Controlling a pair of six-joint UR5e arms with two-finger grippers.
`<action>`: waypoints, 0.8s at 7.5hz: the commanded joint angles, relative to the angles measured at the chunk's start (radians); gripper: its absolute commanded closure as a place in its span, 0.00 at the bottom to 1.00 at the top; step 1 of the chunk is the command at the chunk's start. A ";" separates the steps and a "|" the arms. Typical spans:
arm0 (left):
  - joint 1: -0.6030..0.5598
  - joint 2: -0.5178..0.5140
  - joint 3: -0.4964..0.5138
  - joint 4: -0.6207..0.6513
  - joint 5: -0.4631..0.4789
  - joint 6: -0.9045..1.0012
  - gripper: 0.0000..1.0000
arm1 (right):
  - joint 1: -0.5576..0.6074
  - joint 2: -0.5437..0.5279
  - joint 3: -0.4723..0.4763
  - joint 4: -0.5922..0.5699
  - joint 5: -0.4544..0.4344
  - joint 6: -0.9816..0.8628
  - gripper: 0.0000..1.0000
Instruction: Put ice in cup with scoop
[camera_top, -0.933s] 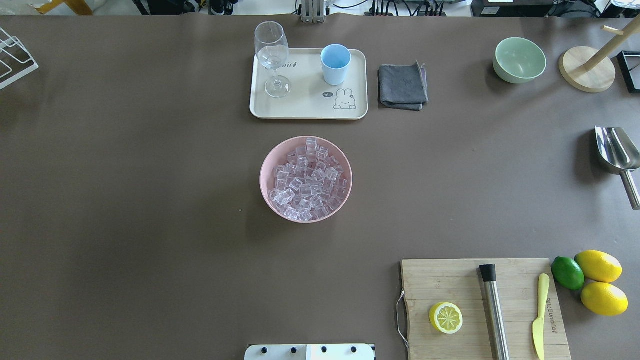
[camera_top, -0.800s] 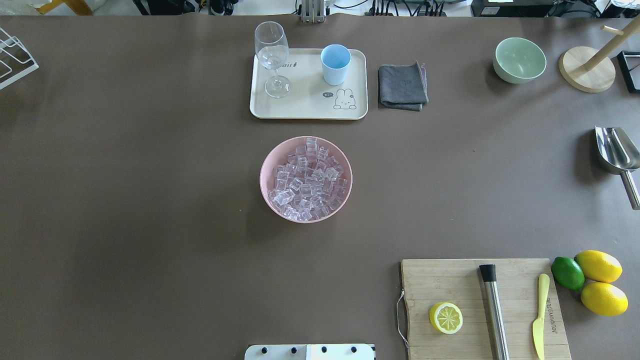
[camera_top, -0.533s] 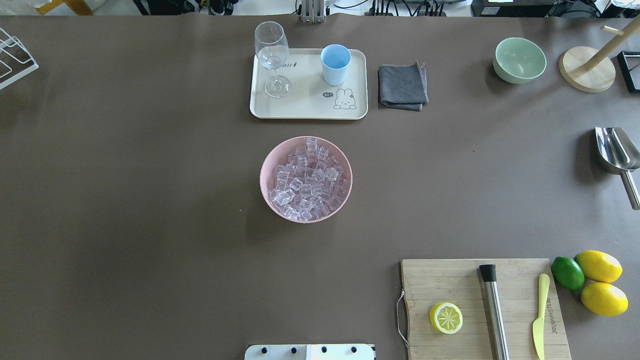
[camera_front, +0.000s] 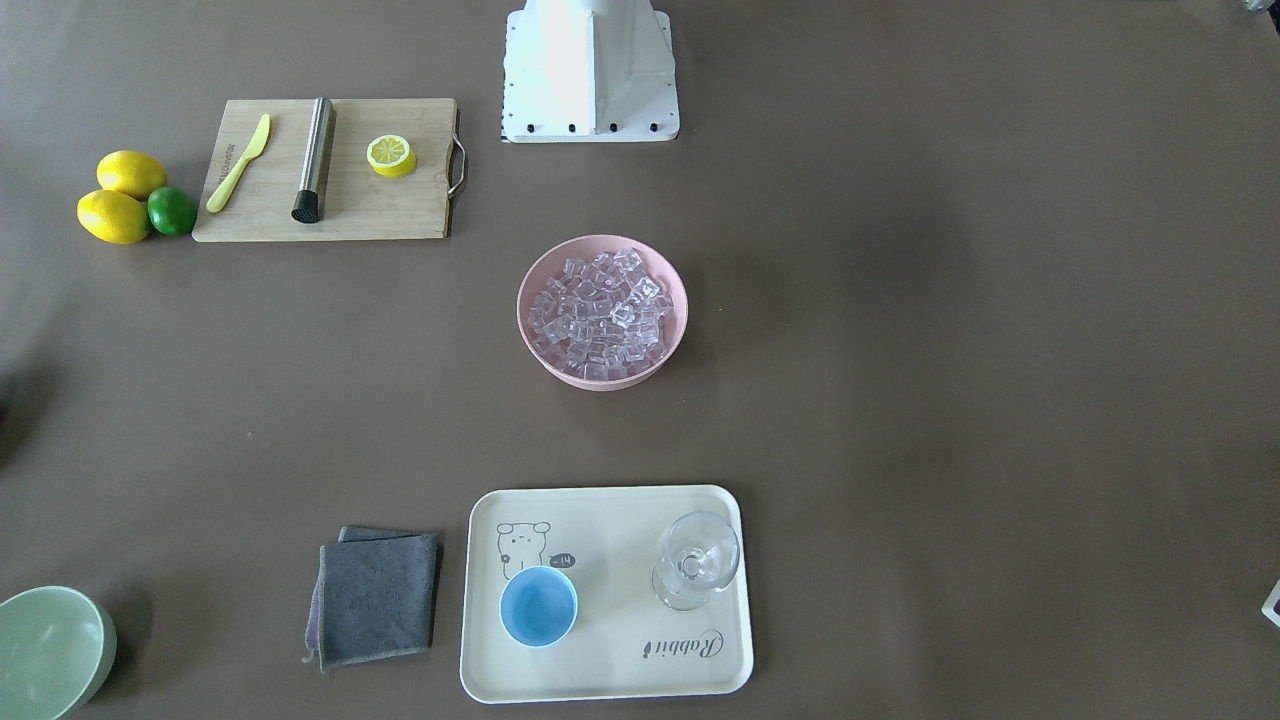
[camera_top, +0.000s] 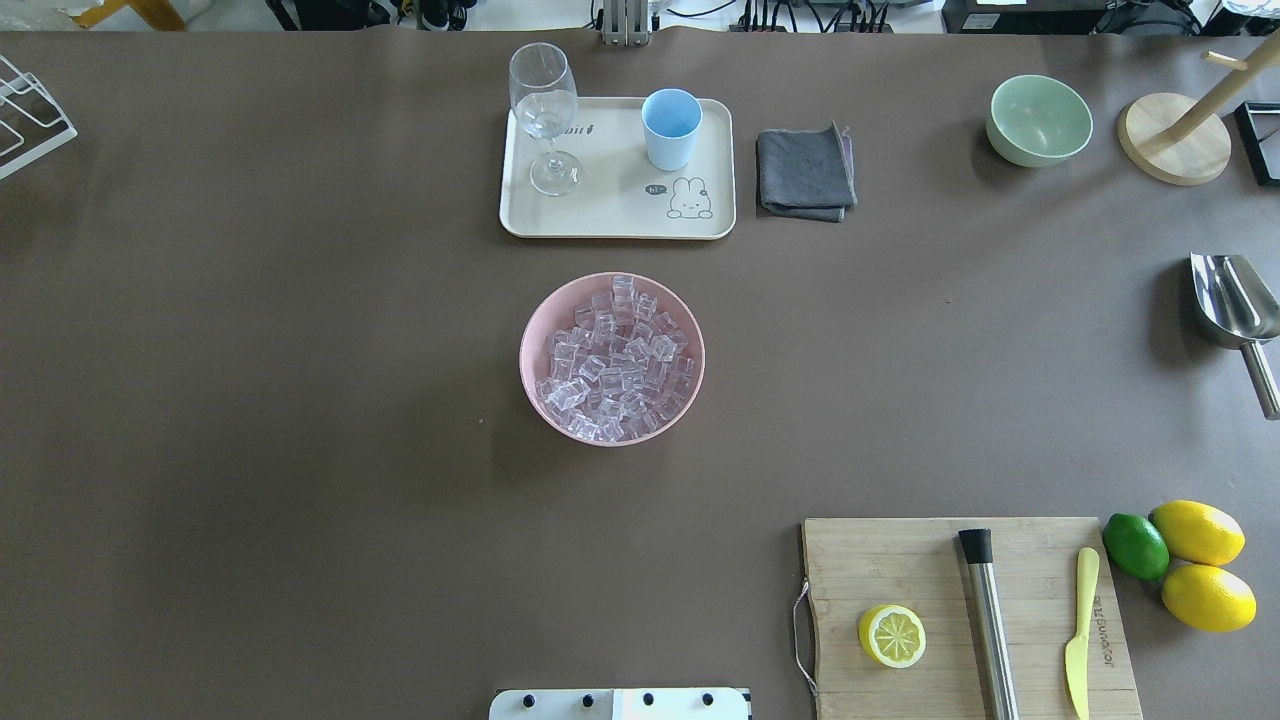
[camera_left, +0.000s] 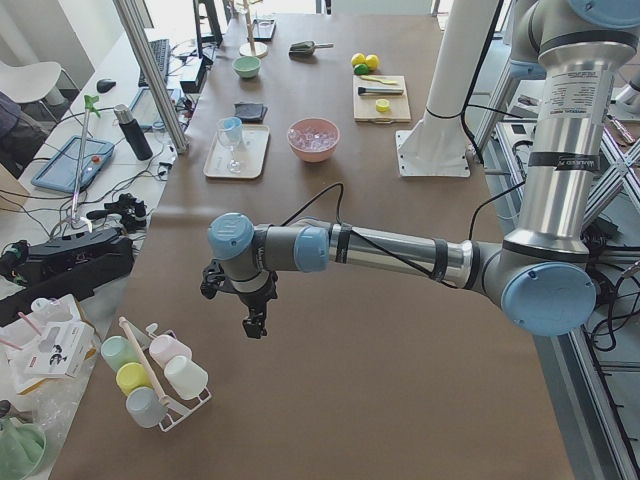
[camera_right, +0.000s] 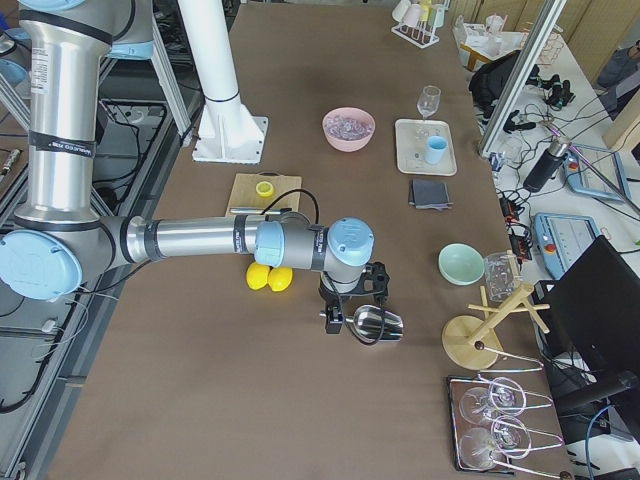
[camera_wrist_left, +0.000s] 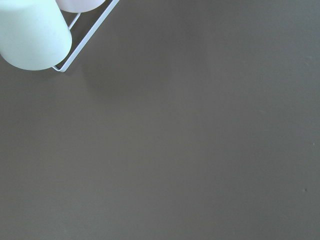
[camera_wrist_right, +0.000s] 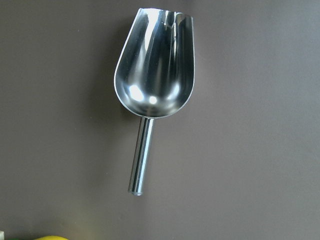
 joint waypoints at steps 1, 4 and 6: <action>0.000 0.000 -0.006 0.002 -0.006 0.000 0.01 | 0.000 -0.003 -0.002 0.000 0.000 0.001 0.00; 0.021 -0.002 -0.067 0.000 -0.006 0.000 0.01 | 0.000 0.001 -0.010 0.000 0.000 0.001 0.00; 0.061 -0.002 -0.141 0.000 -0.006 0.000 0.01 | 0.000 -0.004 -0.019 0.001 0.006 0.001 0.00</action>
